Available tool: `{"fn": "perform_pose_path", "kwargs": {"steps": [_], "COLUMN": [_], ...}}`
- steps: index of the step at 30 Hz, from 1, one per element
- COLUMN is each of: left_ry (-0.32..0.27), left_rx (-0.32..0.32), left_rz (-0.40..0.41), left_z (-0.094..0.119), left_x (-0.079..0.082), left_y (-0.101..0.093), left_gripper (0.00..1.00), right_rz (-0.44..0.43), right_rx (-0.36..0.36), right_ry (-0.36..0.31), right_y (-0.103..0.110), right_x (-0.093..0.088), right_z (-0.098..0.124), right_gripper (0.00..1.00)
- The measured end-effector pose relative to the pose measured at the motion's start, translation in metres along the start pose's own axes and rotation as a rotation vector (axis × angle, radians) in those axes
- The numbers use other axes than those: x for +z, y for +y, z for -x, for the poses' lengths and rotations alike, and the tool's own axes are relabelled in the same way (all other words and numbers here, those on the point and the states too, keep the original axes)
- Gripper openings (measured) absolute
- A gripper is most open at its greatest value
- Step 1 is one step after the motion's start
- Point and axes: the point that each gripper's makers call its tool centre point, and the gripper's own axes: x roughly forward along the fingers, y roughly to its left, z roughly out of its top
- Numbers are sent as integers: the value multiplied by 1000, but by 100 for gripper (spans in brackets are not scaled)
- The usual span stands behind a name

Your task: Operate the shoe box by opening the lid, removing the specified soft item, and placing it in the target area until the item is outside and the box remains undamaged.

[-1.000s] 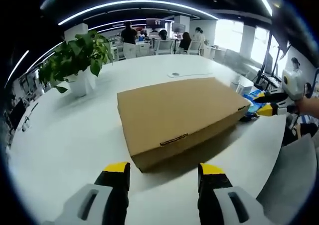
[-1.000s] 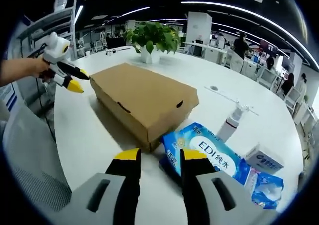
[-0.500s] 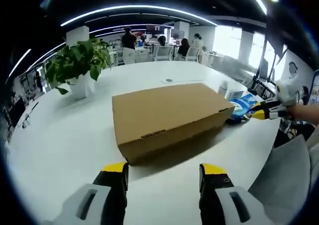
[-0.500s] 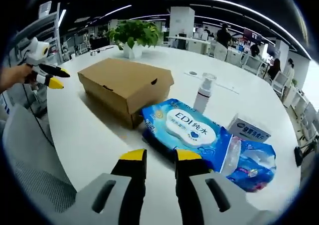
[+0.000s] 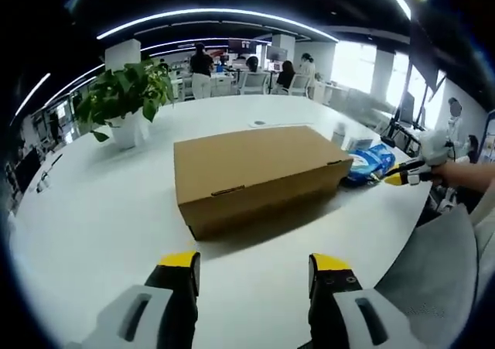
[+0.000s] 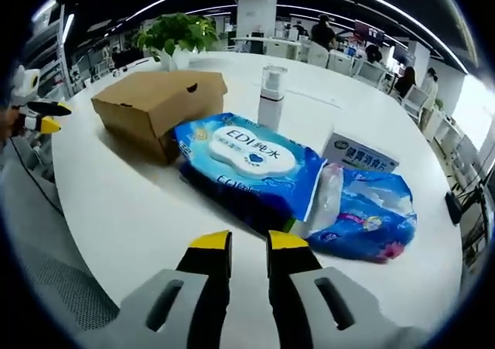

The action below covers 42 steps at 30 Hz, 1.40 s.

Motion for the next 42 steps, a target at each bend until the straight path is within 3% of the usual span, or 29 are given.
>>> {"fn": "perform_pose_path", "kwargs": {"steps": [14,35,42], "left_ry": [11,18,5], "left_rx": [-4,3,10], "left_rz": [13,31,32], "left_z": [10,13,15], "left_x": [-14,-22,-17], "left_y": [-12,-12,-10], "left_gripper": [57,56,56], "right_rz": [38,80,86], "right_rx": [-22,-17,-16], "right_ry": [44,60,60], "right_y": [-19,-30,-30], "right_x": [-15,-9,-8], "right_z": [-19,-32,-28], "right_gripper": [13,12,13]}}
